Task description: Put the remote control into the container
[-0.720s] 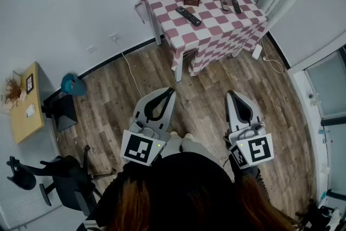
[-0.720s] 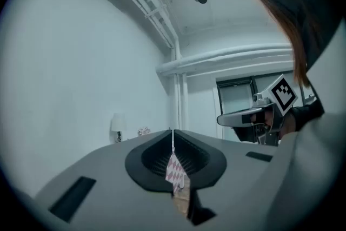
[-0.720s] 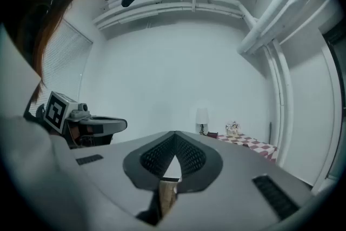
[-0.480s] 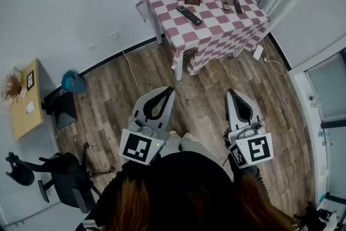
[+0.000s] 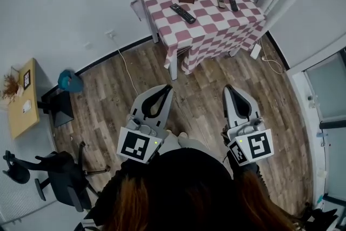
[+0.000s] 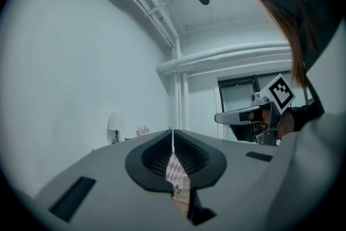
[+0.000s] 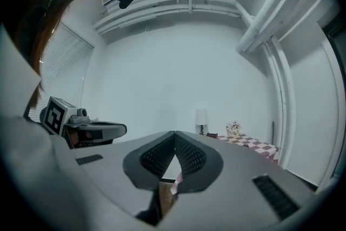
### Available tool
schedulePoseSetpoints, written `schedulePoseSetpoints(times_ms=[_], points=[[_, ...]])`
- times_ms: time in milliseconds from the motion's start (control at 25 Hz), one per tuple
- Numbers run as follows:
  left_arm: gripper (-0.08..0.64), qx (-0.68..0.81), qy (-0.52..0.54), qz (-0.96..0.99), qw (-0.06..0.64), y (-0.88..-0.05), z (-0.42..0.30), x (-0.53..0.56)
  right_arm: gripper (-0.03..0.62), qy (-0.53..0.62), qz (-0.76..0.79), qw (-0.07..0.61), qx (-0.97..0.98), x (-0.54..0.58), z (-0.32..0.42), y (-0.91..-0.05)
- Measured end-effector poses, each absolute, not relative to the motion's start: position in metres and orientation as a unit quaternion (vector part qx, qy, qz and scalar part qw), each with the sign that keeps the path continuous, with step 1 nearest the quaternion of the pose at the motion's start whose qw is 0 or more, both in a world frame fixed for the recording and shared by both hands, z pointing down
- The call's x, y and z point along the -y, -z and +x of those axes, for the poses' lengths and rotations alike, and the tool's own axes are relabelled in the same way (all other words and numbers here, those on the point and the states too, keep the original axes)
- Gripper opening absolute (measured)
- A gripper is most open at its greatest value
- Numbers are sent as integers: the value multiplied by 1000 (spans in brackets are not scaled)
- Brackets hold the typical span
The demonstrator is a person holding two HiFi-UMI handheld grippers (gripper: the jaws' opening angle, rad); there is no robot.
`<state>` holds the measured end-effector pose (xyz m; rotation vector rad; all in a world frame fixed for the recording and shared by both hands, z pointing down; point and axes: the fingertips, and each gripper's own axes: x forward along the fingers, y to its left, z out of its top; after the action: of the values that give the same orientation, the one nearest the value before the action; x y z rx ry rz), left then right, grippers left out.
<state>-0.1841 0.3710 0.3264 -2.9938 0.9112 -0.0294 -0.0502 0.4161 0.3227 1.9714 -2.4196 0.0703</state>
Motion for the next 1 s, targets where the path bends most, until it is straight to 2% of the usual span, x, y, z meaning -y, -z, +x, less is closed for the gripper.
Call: schedulePoseSetpoints(times_ms=[480, 1000], points=[[19, -300, 5, -954, 2, -330, -163, -334, 15, -32, 623, 4, 781, -379, -28, -330], [18, -289, 1, -957, 2, -323, -139, -229, 15, -34, 626, -1, 779, -278, -11, -322]])
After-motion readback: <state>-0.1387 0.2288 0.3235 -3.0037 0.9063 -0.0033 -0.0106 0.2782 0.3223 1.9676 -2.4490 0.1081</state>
